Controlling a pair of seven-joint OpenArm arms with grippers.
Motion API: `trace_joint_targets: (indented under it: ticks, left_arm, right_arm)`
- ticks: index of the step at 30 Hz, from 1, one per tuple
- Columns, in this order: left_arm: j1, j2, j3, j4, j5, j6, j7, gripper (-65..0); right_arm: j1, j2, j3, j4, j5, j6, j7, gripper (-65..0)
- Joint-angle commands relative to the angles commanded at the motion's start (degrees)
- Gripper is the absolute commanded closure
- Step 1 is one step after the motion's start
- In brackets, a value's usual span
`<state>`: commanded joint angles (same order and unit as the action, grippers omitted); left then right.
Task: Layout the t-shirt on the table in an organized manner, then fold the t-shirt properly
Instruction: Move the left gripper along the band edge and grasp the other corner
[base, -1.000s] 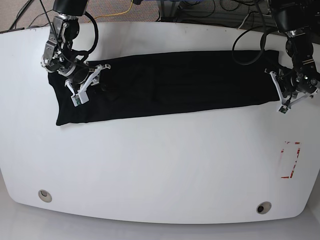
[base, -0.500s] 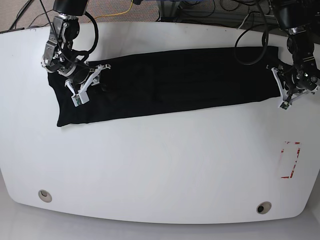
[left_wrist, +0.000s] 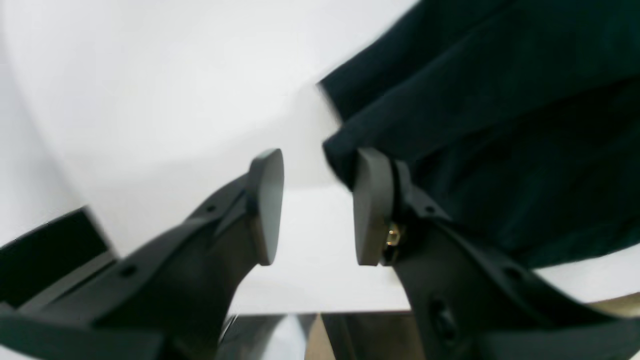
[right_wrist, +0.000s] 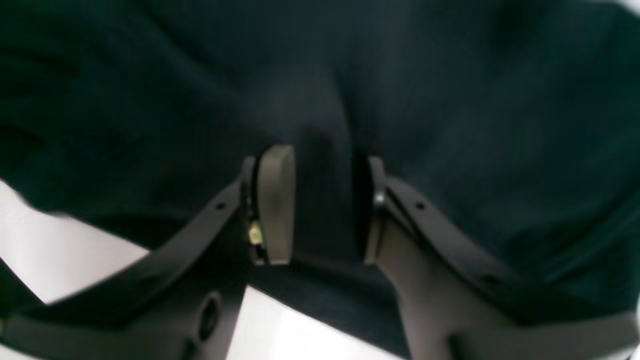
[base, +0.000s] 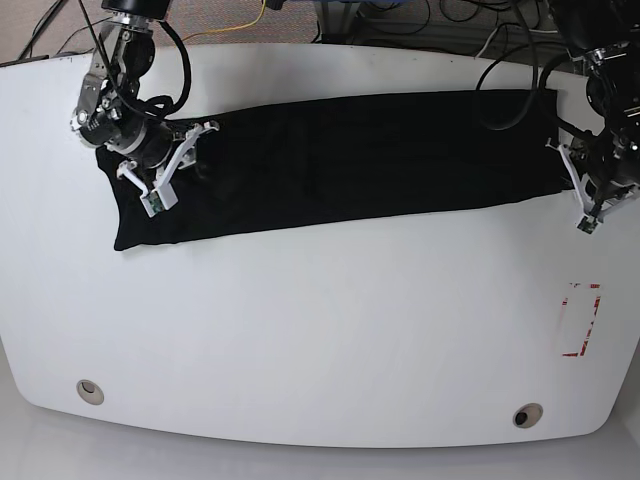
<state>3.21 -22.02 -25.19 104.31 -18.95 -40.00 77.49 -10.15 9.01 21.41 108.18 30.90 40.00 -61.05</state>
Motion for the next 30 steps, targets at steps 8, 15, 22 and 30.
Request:
trace_joint_targets:
  ticks: [8, 15, 22, 30]
  left_arm:
    - [1.23, 0.18, -5.10, 0.00, -7.12, 0.00, 0.00, -22.1]
    - [0.97, 0.09, -13.10, -6.86, -15.47, 0.00, 0.00, -22.1]
    - [0.79, -0.09, -18.29, -17.23, -20.66, 0.00, -0.18, -22.5]
    - [0.79, -0.88, -18.73, -25.49, -21.10, 0.00, -0.62, -32.8]
  right_arm:
    - [0.44, -1.41, -0.09, 1.76, -0.44, 0.00, -1.58, -33.0]
    - [0.88, -3.43, -0.35, 1.67, -2.73, 0.00, -1.67, -46.0]
    - [1.05, -4.66, -0.44, 0.44, -6.24, 0.00, -1.67, -45.8]
    - [0.88, -4.57, -0.53, 0.35, -6.15, 0.00, -1.67, -45.8]
